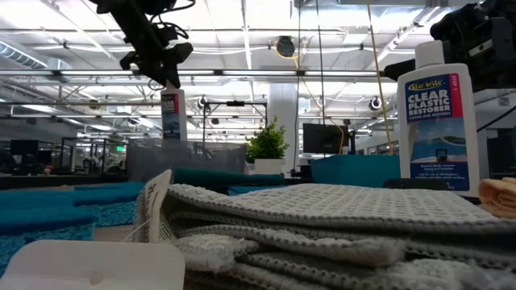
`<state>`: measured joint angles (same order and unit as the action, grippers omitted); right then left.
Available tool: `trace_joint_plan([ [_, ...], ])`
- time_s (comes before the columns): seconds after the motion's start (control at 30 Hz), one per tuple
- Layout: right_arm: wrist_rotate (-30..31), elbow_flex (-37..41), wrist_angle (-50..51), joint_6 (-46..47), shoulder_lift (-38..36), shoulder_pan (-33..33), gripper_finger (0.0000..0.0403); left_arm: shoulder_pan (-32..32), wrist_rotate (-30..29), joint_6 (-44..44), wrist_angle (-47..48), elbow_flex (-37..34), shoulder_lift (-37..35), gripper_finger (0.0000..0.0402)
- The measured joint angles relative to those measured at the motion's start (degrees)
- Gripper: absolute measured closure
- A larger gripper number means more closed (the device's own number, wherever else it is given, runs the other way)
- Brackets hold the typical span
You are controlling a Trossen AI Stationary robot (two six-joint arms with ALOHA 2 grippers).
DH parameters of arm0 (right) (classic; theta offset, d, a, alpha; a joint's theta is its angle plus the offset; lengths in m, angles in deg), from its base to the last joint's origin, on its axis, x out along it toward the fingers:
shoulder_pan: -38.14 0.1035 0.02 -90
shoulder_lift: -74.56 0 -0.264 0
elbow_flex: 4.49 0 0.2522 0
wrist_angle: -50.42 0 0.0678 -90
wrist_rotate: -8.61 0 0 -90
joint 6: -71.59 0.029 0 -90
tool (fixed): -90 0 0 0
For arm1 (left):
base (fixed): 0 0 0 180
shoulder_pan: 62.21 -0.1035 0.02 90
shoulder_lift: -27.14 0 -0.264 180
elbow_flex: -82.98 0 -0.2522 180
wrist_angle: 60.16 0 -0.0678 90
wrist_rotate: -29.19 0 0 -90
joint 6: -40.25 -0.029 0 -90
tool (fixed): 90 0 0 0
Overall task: Pick & Place Kitchen Items
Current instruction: Put the white restorer into the top black bin
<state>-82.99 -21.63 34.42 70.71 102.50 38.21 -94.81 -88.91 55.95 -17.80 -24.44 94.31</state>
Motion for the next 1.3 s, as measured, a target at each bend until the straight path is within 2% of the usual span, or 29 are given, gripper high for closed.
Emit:
trace_joint_plan([
  [0.43, 0.02, 0.00, 0.00, 0.00, -0.01, 0.01, 0.0403, -3.50, 2.90, 1.36, -0.15, -0.77, 0.05, 0.0280],
  [0.87, 0.01, 0.00, 0.00, 0.00, 0.01, 0.00, 0.0403, -4.60, 3.32, 1.49, -0.38, -0.77, 6.73, 0.0281],
  [1.0, 0.01, 0.02, 0.00, 0.00, 0.01, 0.01, 0.0403, -6.44, 5.62, 1.55, -0.34, -0.77, 8.06, 0.0281],
  [1.13, 0.01, 0.00, 0.01, 0.00, 0.01, 0.00, 0.0403, -8.12, 7.77, 2.02, -0.14, -0.77, 8.63, 0.0281],
  [1.3, 0.02, 0.02, -0.01, 0.00, -0.01, 0.00, 0.0403, -8.66, 7.42, 1.98, -0.39, -0.77, 8.63, 0.0281],
])
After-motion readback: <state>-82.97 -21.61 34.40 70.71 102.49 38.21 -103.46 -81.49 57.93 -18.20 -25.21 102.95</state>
